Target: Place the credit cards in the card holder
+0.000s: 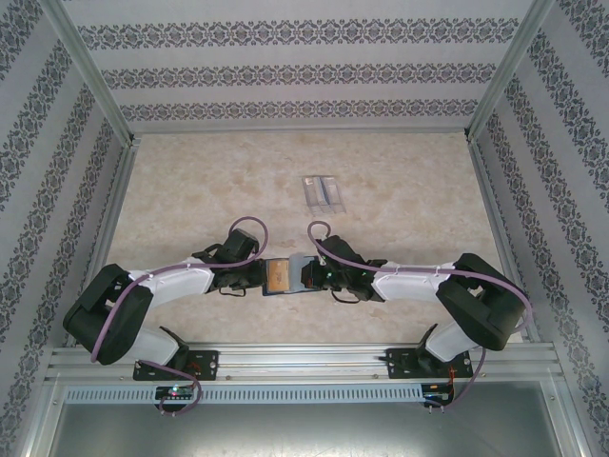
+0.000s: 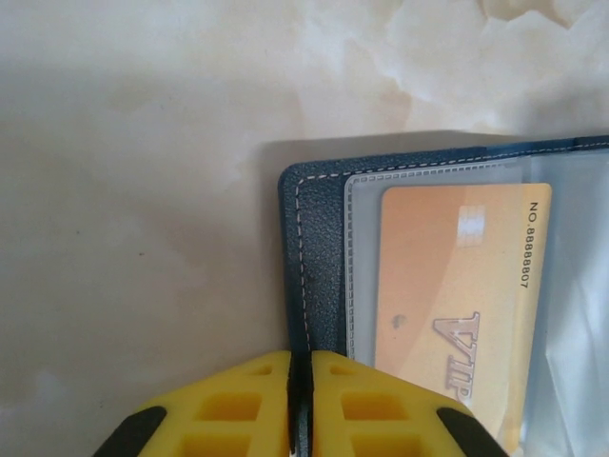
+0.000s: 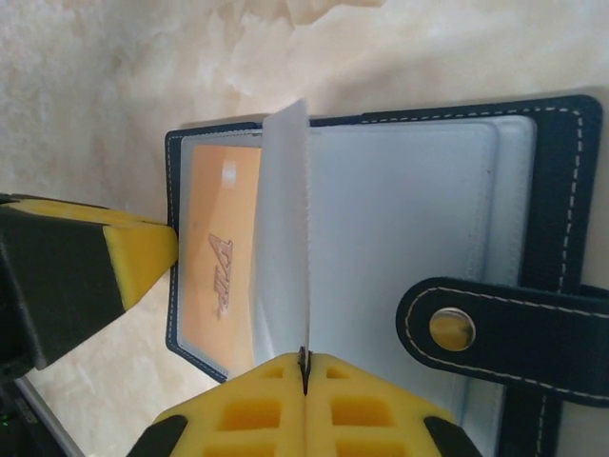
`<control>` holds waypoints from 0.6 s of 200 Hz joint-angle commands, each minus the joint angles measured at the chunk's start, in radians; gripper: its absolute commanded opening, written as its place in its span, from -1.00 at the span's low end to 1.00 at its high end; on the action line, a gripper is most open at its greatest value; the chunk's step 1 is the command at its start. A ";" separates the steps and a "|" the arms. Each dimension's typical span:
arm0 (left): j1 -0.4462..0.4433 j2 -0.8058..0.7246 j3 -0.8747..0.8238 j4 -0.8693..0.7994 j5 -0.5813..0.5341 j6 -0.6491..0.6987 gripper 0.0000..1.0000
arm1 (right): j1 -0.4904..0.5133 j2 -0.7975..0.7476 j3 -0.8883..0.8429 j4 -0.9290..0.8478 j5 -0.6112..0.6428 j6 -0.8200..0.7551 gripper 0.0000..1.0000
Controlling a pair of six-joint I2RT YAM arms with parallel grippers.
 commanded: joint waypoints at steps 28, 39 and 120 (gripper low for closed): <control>0.016 -0.134 -0.051 -0.080 -0.082 -0.023 -0.43 | 0.028 -0.003 0.072 0.003 -0.038 -0.070 -1.00; 0.019 -0.176 -0.051 -0.105 -0.091 -0.024 -0.39 | 0.030 -0.002 0.085 -0.003 -0.044 -0.074 -1.00; 0.108 -0.333 -0.104 -0.111 -0.004 -0.021 -0.70 | 0.082 0.150 0.211 -0.006 -0.084 -0.098 -1.00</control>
